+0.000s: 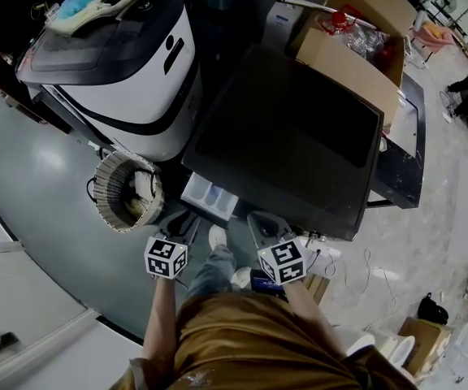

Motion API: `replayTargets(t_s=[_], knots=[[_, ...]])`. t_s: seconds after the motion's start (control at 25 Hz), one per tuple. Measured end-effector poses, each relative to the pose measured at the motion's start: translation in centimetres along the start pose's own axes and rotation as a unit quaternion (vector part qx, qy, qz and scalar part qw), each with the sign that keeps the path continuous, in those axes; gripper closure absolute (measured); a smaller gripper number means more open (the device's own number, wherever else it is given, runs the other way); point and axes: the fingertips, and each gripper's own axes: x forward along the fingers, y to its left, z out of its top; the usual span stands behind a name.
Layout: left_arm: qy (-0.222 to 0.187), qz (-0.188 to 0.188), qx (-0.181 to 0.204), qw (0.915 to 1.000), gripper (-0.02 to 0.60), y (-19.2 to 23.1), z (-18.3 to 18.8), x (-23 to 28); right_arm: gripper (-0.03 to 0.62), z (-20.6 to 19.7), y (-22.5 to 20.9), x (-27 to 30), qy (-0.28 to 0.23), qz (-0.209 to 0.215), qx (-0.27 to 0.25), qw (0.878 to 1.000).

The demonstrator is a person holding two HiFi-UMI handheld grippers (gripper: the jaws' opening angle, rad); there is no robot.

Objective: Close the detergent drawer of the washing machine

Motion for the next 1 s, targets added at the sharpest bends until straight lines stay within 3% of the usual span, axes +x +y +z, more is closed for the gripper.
replayTargets(t_s=[1.0], knots=[[-0.001,-0.025,0.01,0.9996,0.462,0.6,1.6,2.3,0.582,0.1,-1.8,1.4,0.011,-0.014,0.013,1.0]])
